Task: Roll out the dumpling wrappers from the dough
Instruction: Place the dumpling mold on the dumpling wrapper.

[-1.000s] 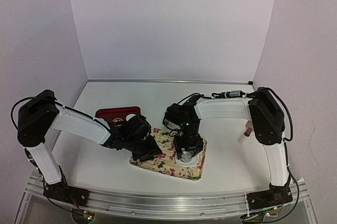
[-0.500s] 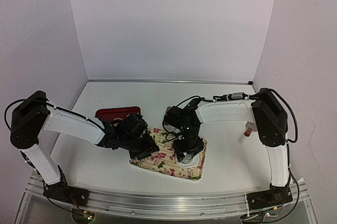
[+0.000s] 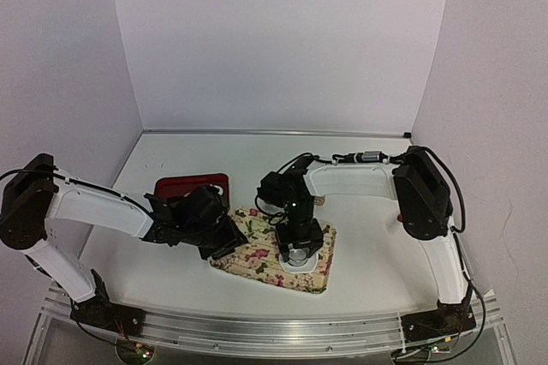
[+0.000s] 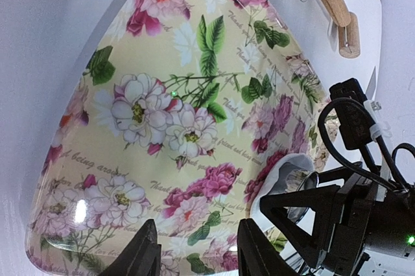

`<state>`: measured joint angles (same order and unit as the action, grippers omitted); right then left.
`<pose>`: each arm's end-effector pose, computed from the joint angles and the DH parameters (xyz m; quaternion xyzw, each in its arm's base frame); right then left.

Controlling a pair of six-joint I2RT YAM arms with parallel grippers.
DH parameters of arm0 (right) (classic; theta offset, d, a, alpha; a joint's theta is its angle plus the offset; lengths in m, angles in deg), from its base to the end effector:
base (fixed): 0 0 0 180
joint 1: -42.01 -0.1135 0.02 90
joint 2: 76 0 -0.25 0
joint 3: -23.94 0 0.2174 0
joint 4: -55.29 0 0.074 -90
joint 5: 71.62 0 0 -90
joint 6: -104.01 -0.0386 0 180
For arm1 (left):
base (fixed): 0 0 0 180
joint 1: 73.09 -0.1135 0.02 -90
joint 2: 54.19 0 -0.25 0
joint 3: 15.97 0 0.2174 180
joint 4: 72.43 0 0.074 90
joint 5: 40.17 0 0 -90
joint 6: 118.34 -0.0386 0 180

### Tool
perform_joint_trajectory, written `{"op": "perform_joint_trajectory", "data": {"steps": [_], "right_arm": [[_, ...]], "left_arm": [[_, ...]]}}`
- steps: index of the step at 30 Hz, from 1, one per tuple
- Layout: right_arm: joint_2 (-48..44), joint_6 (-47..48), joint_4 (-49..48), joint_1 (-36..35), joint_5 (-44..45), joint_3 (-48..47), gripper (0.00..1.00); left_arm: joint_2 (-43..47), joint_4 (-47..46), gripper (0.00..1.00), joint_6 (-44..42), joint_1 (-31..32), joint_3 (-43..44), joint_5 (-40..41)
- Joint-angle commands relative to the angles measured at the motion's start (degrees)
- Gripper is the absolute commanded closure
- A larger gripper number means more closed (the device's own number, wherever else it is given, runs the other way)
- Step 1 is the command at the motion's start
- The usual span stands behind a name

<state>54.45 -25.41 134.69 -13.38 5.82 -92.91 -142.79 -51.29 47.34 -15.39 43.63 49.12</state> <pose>0.2133 0.3238 0.1411 0.1352 -0.9844 -0.0549 0.0981 0.1472 -0.2337 0.1716 -0.1448 0.9289 -0.3153 0.1295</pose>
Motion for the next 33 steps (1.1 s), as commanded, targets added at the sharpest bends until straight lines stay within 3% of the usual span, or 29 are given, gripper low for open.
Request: {"op": "perform_joint_trajectory", "data": {"steps": [1,5,8,16,23,33], "right_arm": [[9.6,-2.7,-8.4,-1.0,3.3,2.1,1.00],[7.8,-1.4,-7.1,-1.0,3.7,0.9,0.96],[5.2,-0.8,-5.9,-1.0,4.5,0.5,0.78],[0.2,0.3,-1.3,-1.0,6.6,-4.4,0.51],[-3.8,1.0,1.4,-1.0,6.5,-5.8,0.33],[-14.6,2.1,3.6,-0.8,6.5,-4.3,0.18]], "left_arm": [[1.7,0.3,0.59,-0.8,-0.5,0.3,1.2],[1.0,1.4,0.59,-2.3,-0.6,2.2,1.4],[1.1,2.3,0.58,-3.1,-0.6,3.4,1.9],[2.3,4.3,0.57,-3.4,-0.6,3.9,3.0],[3.7,5.8,0.56,-3.5,-0.5,3.8,4.0],[7.1,9.5,0.49,-7.4,-0.1,5.0,7.7]]}}
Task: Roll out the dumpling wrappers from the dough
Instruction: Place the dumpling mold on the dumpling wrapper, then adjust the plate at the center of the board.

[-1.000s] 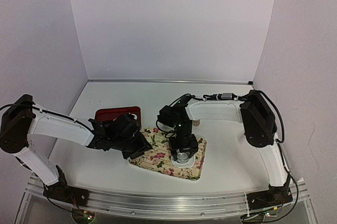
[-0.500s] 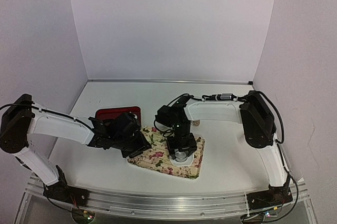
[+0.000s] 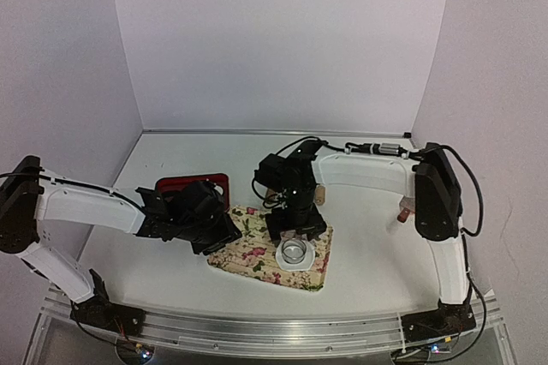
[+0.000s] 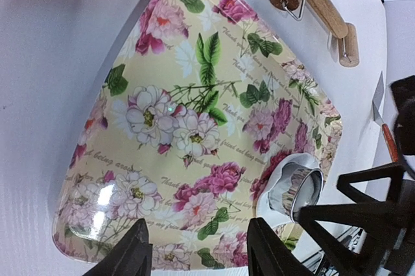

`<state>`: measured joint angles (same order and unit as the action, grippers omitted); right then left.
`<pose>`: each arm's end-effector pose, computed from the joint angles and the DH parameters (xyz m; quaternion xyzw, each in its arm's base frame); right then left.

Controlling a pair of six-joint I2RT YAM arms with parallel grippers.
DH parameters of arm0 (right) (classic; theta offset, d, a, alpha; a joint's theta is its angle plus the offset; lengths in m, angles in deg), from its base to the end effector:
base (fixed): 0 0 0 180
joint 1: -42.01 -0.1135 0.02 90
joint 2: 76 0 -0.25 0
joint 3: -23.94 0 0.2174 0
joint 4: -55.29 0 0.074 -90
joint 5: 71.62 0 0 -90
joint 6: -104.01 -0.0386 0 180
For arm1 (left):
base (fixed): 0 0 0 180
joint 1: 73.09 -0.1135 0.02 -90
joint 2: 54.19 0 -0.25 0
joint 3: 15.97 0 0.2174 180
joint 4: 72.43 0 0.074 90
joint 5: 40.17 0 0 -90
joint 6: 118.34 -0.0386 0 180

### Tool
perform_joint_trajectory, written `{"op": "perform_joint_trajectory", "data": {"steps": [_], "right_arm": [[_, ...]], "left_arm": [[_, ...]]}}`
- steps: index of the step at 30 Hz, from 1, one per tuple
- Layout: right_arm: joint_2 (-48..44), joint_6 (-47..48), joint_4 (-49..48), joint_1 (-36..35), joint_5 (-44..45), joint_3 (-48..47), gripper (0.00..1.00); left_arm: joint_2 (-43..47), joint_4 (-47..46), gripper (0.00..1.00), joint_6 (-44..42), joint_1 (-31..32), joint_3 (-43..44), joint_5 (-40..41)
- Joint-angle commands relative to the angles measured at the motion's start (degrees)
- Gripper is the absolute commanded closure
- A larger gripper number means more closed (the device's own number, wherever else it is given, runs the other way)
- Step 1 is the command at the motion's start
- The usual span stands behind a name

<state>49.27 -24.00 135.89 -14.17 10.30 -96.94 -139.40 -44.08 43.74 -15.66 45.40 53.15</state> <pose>0.2131 0.3278 0.1892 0.1604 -0.9836 -0.0799 0.0219 0.1456 -0.2238 0.1858 -0.1299 0.9367 -0.2812 0.1629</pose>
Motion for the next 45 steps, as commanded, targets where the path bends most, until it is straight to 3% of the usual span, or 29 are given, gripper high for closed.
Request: {"op": "perform_joint_trajectory", "data": {"steps": [1,7,13,19,23,33,39,45], "right_arm": [[-11.4,0.7,2.5,0.3,2.0,0.7,0.17],[-20.9,3.0,1.1,4.5,0.4,10.9,0.18],[-28.3,6.5,-6.6,13.1,-7.9,23.4,0.20],[-31.8,8.6,-14.2,16.4,-13.0,30.8,0.22],[-32.9,7.2,-18.0,16.7,-13.8,35.2,0.36],[-31.6,3.7,-27.1,17.2,-17.9,41.7,0.43],[-28.9,2.2,-31.3,17.8,-22.0,43.1,0.54],[-26.2,0.8,-34.5,17.9,-24.4,43.7,0.58]], "left_arm": [[3.8,3.2,0.48,-5.1,0.6,4.2,4.5],[-3.1,9.1,0.45,-16.3,5.0,16.6,7.7],[-18.3,12.1,0.37,-24.6,10.1,32.9,4.8],[-30.4,22.1,0.32,-23.0,12.5,48.5,6.2],[-35.3,30.1,0.28,-19.4,12.7,55.0,8.4],[-40.6,40.3,0.24,-16.3,13.1,62.7,11.1],[-40.1,38.9,0.24,-15.0,12.9,60.8,9.7],[-40.3,36.4,0.24,-15.6,11.9,58.7,7.0]]}}
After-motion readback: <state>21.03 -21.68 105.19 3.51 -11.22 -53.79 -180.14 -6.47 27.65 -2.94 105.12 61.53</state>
